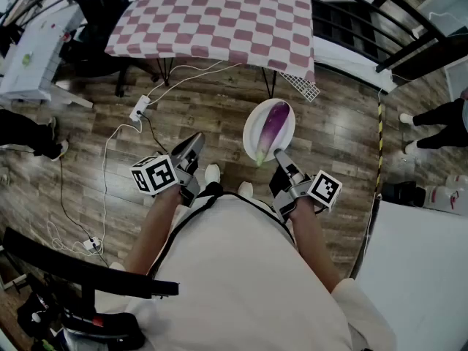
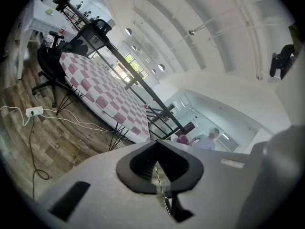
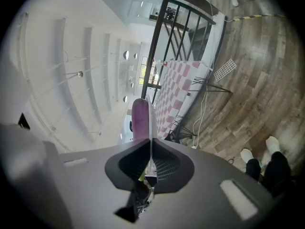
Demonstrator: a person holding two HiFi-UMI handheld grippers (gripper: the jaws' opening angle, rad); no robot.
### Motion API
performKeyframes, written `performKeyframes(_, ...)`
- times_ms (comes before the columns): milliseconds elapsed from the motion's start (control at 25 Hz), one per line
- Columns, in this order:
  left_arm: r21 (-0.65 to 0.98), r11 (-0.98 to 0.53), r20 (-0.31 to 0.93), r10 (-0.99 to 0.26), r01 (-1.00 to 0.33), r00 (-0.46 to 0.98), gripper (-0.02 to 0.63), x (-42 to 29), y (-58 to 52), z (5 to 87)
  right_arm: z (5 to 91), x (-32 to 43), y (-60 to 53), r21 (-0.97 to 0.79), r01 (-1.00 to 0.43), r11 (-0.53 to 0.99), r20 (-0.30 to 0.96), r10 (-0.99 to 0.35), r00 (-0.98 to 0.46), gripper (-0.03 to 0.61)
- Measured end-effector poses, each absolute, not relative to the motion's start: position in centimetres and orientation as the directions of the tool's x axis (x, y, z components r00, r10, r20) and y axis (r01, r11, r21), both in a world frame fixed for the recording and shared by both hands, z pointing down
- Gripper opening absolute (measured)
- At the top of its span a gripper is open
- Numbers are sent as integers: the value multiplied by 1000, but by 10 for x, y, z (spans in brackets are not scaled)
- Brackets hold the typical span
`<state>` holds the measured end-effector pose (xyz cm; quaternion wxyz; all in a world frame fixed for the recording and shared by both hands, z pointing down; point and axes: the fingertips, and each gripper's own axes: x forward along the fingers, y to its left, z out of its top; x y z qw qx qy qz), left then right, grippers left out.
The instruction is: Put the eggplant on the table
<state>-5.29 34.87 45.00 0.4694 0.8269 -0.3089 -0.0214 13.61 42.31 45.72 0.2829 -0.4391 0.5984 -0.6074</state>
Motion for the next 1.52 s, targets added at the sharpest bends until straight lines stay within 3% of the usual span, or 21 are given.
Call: performKeyframes(1520,806,-403,227,-464,-432,856,5,-95,256,449,449,88,348,-976,-177,-129,188,-908,-374,25)
